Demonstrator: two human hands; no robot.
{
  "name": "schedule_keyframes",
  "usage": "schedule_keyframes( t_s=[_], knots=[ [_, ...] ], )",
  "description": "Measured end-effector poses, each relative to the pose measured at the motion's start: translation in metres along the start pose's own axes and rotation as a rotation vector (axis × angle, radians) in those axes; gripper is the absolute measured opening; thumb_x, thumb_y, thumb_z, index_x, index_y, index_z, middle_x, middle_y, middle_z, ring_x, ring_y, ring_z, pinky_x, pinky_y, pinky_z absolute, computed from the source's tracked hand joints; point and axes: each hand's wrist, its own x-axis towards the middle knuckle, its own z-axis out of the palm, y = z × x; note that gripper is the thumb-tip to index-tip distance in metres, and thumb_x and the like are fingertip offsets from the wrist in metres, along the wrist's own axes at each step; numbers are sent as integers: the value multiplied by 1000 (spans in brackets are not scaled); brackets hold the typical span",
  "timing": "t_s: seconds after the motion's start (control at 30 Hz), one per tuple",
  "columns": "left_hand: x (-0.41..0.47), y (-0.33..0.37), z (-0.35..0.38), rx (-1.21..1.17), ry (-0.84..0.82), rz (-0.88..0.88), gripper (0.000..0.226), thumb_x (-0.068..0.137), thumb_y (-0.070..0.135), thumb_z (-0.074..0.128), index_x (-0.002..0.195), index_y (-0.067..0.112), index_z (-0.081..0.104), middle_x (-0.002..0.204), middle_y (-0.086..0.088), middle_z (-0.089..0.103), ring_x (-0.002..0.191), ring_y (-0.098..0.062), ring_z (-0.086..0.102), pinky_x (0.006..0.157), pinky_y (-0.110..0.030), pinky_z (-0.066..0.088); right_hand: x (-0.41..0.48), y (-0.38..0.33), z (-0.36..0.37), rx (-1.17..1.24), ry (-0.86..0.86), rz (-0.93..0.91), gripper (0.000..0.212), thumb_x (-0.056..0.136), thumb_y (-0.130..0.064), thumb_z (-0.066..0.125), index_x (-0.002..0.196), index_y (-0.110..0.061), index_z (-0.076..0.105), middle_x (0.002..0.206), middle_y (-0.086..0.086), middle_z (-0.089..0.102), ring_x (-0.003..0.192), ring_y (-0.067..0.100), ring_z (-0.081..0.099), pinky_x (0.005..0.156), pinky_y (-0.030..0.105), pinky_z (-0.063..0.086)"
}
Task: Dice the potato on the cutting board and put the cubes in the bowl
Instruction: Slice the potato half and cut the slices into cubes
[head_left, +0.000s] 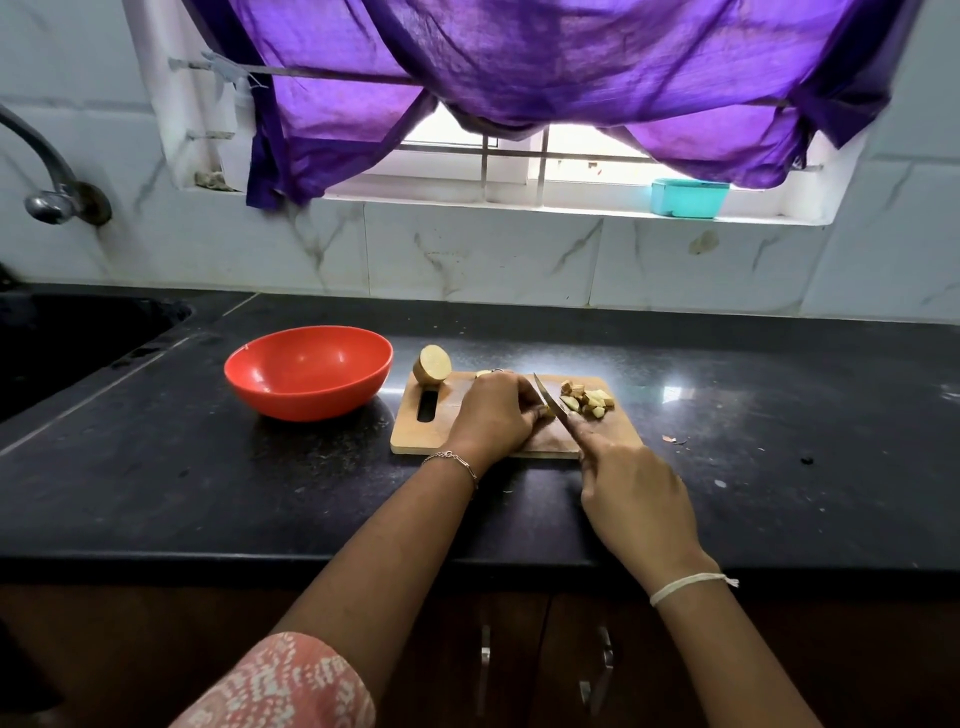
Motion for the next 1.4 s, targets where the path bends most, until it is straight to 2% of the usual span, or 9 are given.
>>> schedule_keyframes(
  t_s=[0.23, 0.4, 0.53, 0.73, 0.97, 1.1, 1.4],
  knots=[
    [0, 1, -2, -4, -7, -14, 15, 83, 25, 73, 96, 16, 75, 98, -2, 71, 86, -12, 58, 75, -19, 42, -1, -7, -2, -109, 31, -15, 59, 97, -14, 38, 148, -42, 28, 109, 7, 66, 97, 27, 64, 73, 36, 51],
    [0, 3, -3, -3, -7, -16, 12, 83, 25, 73, 93, 18, 76, 96, -1, 72, 78, -9, 53, 72, -17, 39, 2, -14, -2, -206, -16, -37, 56, 99, -13, 31, 150, -35, 25, 110, 4, 65, 99, 24, 64, 74, 33, 50],
    [-1, 3, -3, -10, -4, -29, 10, 83, 25, 73, 91, 19, 76, 94, 1, 72, 75, -7, 53, 70, -15, 38, 6, -21, 0, -265, -38, -68, 57, 99, -5, 30, 152, -27, 23, 110, 3, 64, 97, 22, 65, 69, 32, 50],
    [-2, 3, -1, 12, 37, -50, 15, 83, 30, 72, 89, 16, 76, 91, -1, 73, 86, -14, 63, 76, -22, 47, 0, -17, -2, -174, 0, -3, 60, 97, -6, 35, 151, -29, 25, 109, 4, 66, 96, 24, 65, 73, 33, 52],
    [-3, 4, 1, 7, 51, -43, 13, 83, 25, 69, 89, 15, 76, 88, -1, 72, 83, -14, 62, 70, -19, 41, -5, -17, -5, -113, 13, -8, 64, 96, -10, 37, 152, -35, 19, 112, 7, 65, 100, 25, 64, 77, 35, 51],
    [-3, 4, 0, 13, 61, -40, 13, 83, 23, 67, 88, 16, 76, 89, 0, 72, 75, -8, 53, 69, -17, 37, -4, -17, -4, -138, 24, -24, 59, 99, -14, 35, 152, -36, 20, 113, 5, 64, 100, 24, 64, 75, 34, 51],
    [-1, 4, 0, 18, 43, -67, 13, 83, 24, 69, 91, 16, 75, 90, 0, 72, 80, -10, 58, 70, -18, 42, -2, -18, -2, -150, 31, -26, 59, 100, -11, 34, 152, -34, 19, 109, 4, 66, 95, 22, 65, 72, 33, 51]
  ],
)
